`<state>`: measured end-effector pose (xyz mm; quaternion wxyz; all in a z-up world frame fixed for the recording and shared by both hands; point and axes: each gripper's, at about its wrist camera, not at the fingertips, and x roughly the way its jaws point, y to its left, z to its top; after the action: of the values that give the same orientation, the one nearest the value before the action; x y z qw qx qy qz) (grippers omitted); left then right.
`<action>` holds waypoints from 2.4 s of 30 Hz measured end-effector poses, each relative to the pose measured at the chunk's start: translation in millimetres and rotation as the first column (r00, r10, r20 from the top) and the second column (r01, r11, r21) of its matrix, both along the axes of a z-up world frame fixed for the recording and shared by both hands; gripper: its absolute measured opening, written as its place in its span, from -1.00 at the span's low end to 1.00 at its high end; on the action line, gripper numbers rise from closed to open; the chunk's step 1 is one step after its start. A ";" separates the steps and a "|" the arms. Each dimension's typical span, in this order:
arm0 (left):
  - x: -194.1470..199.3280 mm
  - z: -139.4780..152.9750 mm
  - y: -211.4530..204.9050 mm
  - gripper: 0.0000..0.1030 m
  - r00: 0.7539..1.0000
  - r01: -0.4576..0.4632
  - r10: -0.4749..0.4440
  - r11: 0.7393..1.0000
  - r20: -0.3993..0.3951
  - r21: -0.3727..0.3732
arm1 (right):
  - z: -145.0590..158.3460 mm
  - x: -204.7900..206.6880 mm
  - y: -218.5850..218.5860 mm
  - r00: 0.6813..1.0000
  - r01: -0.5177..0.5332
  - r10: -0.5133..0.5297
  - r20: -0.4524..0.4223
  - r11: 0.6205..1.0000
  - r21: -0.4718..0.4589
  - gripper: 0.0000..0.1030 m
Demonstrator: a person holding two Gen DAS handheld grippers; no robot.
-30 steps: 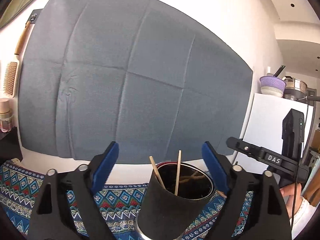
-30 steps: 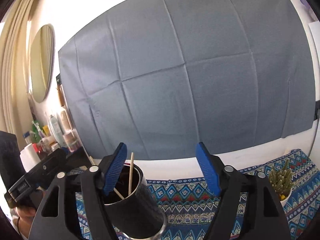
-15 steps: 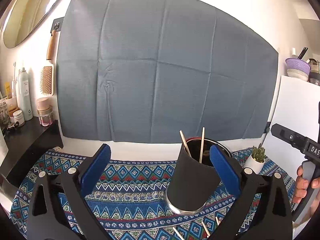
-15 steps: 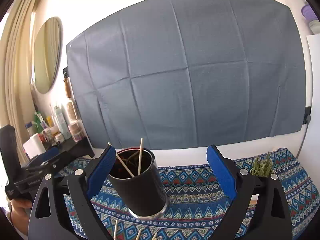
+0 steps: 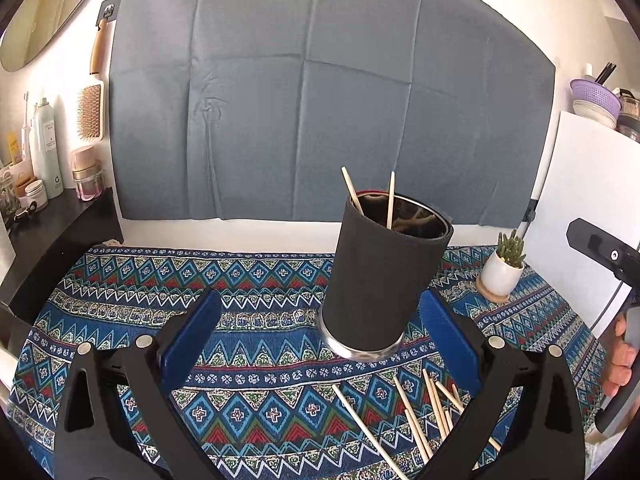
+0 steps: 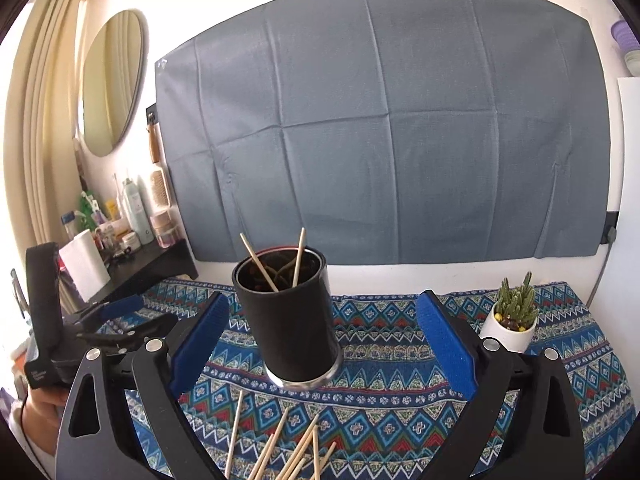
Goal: Organize utensils
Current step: 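Move both tools back down toward the remaining wooden sticks, then close the left tool on a wooden stick while the right tool grasps another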
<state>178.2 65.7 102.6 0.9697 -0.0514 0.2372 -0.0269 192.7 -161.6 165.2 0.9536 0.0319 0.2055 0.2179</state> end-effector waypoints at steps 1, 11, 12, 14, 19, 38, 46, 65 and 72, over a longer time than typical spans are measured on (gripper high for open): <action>-1.5 -2.5 -2.3 0.88 1.000 0.003 -0.003 1.000 -0.005 0.006 | -2.8 -2.3 -0.2 1.000 -0.002 0.002 -0.005 1.000 -0.003 0.76; -5.8 -35.4 -19.5 0.88 0.991 0.014 -0.011 1.000 -0.136 0.024 | -36.3 -19.8 -0.6 0.997 -0.023 0.018 -0.069 0.998 -0.067 0.76; -5.3 -39.1 -21.1 0.88 0.988 0.014 -0.010 1.000 -0.154 0.028 | -40.3 -20.7 -0.2 0.996 -0.031 0.024 -0.087 0.997 -0.076 0.76; -5.7 -45.8 -23.6 0.88 0.984 0.003 0.005 0.999 -0.179 0.040 | -48.2 -22.7 -0.8 0.992 -0.057 0.047 -0.120 0.995 -0.081 0.76; -3.6 -64.1 -30.3 0.88 0.961 -0.009 0.023 0.999 -0.275 0.052 | -71.1 -25.6 0.9 0.975 -0.096 0.073 -0.208 0.990 -0.105 0.77; 2.5 -119.3 -41.8 0.88 0.854 -0.011 0.032 0.999 -0.519 0.044 | -161.8 -22.1 8.8 0.866 -0.176 0.002 -0.500 0.937 -0.302 0.77; -2.7 -120.8 -57.1 0.91 0.839 0.007 0.069 0.990 -0.540 0.138 | -172.2 -21.5 8.2 0.855 -0.170 0.006 -0.518 0.948 -0.270 0.87; -18.5 -107.5 -27.6 -0.86 0.832 0.023 0.046 0.993 -0.553 0.119 | -160.7 -12.4 7.1 0.849 -0.128 -0.071 -0.524 0.934 -0.333 -0.92; -27.1 -101.8 10.6 -0.91 0.810 -0.033 0.073 0.996 -0.582 0.080 | -150.1 -15.9 -13.8 0.855 -0.114 -0.043 -0.516 0.956 -0.269 -0.92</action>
<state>151.2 76.3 0.9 0.8515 -0.0318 0.5228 0.0250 176.8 -175.4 15.1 0.8531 -0.0549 0.4841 0.1866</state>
